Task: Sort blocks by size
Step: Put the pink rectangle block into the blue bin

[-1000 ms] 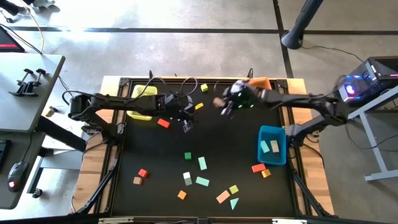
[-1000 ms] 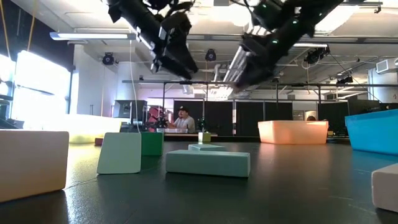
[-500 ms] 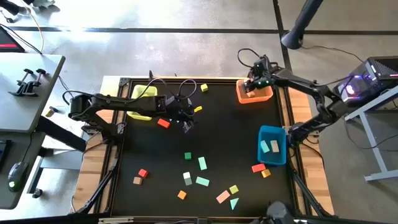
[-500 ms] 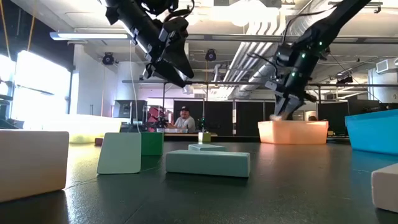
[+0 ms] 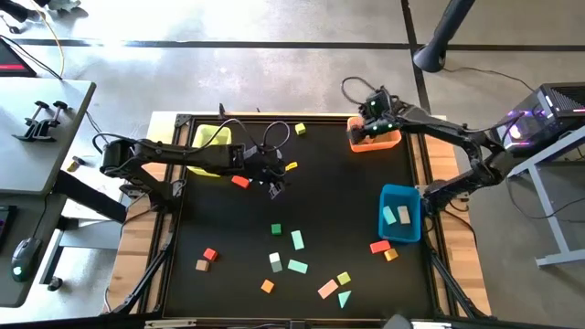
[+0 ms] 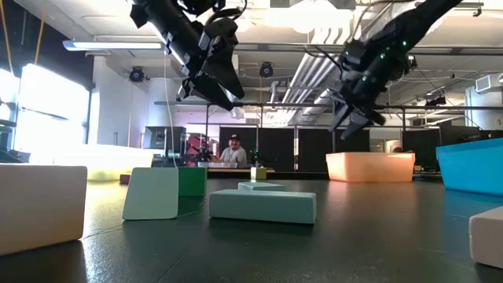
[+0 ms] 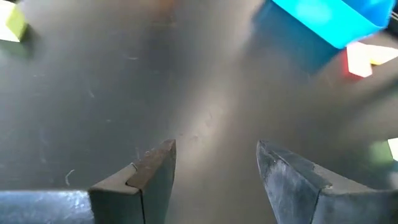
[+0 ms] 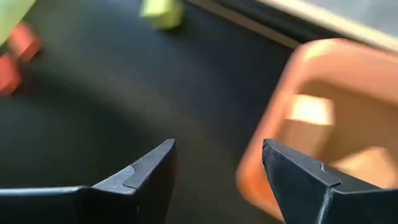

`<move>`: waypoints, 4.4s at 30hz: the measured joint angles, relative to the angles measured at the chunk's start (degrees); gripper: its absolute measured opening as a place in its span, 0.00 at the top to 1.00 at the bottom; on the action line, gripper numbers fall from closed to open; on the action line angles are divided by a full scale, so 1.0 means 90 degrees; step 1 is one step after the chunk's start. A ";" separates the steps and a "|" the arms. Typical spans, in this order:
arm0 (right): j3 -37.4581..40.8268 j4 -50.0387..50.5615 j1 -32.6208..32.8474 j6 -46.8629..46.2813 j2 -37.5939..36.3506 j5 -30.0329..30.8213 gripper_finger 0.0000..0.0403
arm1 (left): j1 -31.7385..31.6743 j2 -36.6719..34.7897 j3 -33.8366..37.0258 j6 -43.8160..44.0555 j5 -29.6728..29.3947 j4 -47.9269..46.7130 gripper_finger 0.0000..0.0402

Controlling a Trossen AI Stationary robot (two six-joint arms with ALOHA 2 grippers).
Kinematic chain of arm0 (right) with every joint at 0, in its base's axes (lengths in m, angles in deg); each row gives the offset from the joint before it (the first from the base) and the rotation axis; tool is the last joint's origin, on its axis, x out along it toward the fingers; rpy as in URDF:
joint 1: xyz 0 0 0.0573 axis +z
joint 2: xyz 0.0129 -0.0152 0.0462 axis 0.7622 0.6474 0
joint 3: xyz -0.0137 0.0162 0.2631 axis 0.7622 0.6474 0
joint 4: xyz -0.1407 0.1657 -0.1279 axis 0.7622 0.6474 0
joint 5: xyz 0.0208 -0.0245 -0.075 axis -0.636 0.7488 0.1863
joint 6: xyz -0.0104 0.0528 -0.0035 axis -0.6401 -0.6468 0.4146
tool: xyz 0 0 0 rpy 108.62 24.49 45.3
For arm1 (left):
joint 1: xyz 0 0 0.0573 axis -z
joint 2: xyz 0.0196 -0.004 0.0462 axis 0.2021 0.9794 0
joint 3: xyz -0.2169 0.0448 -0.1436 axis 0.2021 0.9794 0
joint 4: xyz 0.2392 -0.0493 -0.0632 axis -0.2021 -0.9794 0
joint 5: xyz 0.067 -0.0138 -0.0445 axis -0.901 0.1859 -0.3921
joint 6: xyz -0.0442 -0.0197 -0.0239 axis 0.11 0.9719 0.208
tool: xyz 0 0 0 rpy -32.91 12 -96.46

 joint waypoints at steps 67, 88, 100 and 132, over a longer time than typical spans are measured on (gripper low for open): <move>0.0843 -0.2001 0.9041 -0.1247 0.1146 0.1457 0.38 | 0.4353 0.0124 -0.0010 0.2626 -0.2222 -0.0210 0.47; -0.0130 -0.1887 0.8889 -0.1326 0.1552 0.2306 0.38 | 0.4112 0.0126 -0.0005 0.2530 -0.2432 -0.0272 0.47; -0.0637 -0.2715 0.8868 0.0623 0.2671 0.1151 0.38 | 0.4528 0.0126 -0.0002 0.3098 -0.2409 -0.0277 0.47; -0.1547 0.3611 0.9120 -0.4431 0.2130 0.4192 0.68 | 0.4774 0.0128 -0.0002 0.3200 -0.2893 -0.0294 0.47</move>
